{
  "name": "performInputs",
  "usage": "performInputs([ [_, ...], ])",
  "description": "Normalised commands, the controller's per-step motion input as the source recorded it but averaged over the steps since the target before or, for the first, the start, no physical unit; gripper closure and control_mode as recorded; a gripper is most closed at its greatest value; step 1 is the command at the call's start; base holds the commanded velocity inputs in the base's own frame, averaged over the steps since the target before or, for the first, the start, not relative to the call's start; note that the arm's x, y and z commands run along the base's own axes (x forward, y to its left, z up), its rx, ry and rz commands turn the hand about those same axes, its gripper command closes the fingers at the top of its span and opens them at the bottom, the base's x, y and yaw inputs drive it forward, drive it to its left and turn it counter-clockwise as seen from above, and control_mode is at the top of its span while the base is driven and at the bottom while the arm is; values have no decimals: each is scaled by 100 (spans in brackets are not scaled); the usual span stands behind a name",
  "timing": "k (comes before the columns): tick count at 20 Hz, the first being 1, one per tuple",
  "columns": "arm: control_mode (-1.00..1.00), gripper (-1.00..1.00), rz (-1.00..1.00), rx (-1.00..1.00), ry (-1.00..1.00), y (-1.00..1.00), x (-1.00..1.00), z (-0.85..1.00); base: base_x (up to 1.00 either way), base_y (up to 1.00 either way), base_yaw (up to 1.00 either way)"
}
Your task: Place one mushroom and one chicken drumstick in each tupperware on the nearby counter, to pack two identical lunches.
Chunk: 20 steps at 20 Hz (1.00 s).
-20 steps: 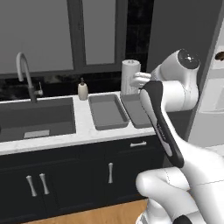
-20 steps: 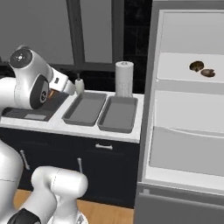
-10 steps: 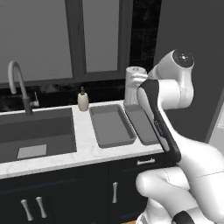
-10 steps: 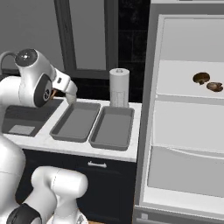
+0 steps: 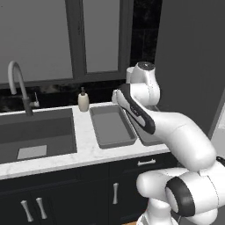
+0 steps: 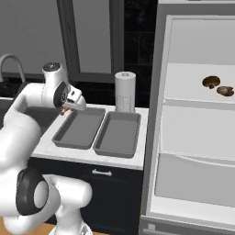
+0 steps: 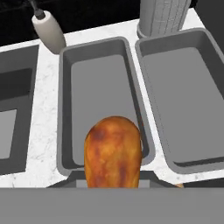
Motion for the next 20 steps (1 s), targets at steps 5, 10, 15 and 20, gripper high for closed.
performInputs([
  [5,-100,100,8,-1,13,4,30,-99,0,0,0],
  [10,-100,100,4,-1,1,5,1,-80,0,0,0],
  [15,-100,100,1,0,0,3,2,-60,0,0,0],
  [20,-100,100,0,0,2,20,21,-41,0,0,0],
])
